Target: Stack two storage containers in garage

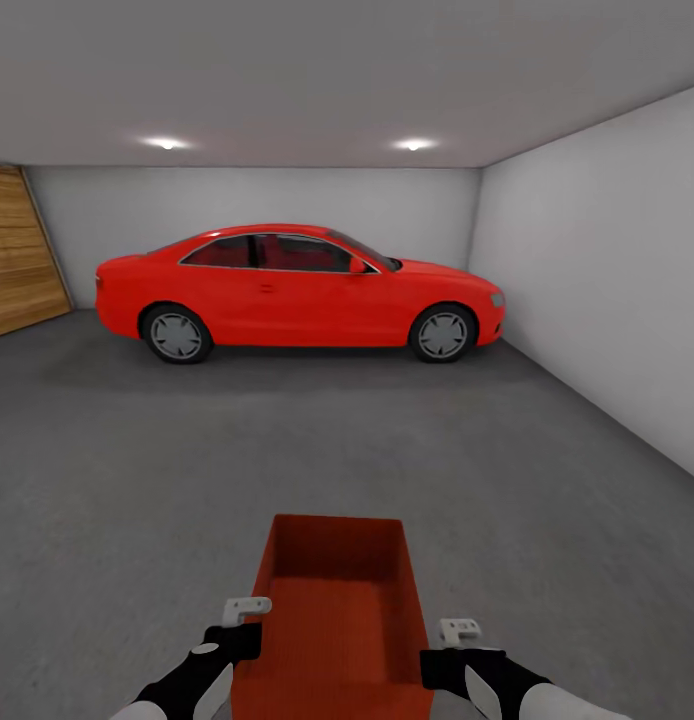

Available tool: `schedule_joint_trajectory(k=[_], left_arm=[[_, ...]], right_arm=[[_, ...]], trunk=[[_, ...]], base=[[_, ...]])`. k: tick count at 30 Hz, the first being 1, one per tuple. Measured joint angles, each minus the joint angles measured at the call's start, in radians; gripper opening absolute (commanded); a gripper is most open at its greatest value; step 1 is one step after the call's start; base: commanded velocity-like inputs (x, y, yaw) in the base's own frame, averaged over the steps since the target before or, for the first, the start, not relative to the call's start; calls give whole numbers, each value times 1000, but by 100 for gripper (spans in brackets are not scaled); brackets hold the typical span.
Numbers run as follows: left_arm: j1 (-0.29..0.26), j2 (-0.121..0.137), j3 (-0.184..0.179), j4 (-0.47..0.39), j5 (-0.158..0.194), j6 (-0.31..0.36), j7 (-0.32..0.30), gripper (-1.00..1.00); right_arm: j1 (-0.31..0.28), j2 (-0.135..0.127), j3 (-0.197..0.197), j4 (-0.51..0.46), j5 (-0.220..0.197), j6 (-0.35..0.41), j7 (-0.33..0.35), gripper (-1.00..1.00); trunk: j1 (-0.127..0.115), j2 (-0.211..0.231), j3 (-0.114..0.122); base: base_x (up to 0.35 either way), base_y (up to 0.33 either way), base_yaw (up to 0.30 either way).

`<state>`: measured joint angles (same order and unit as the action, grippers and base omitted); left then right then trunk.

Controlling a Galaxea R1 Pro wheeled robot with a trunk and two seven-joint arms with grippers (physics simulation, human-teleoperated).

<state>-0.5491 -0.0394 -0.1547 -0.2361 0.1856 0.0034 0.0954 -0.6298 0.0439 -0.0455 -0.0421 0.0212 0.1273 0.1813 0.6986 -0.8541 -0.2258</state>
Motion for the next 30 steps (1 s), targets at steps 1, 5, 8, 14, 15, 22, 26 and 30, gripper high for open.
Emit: schedule_joint_trajectory(k=[1,5,8,14,15,22,26,30], left_arm=[[0,0,0,0,0,0,0,-100],[0,0,0,0,0,0,0,-100],[0,0,0,0,0,0,0,-100],[0,0,0,0,0,0,0,-100],[0,0,0,0,0,0,0,-100],[0,0,0,0,0,0,0,-100],[0,0,0,0,0,0,0,-100],[0,0,1,0,0,0,0,-100]], right_arm=[[0,0,0,0,0,0,0,-100],[0,0,0,0,0,0,0,-100],[0,0,0,0,0,0,0,-100],[0,0,0,0,0,0,0,-100],[0,0,0,0,0,0,0,-100],[0,0,0,0,0,0,0,-100],[0,0,0,-1,0,1,0,-100],[0,-1,-4,-1,4,0,2,-100]], trunk=[[0,0,0],[0,0,0],[0,0,0],[0,0,0],[0,0,0],[0,0,0],[0,0,0],[0,0,0]], base=[[273,0,0],[273,0,0],[273,0,0],[273,0,0],[273,0,0],[273,0,-2],[273,0,-87],[273,0,-214]])
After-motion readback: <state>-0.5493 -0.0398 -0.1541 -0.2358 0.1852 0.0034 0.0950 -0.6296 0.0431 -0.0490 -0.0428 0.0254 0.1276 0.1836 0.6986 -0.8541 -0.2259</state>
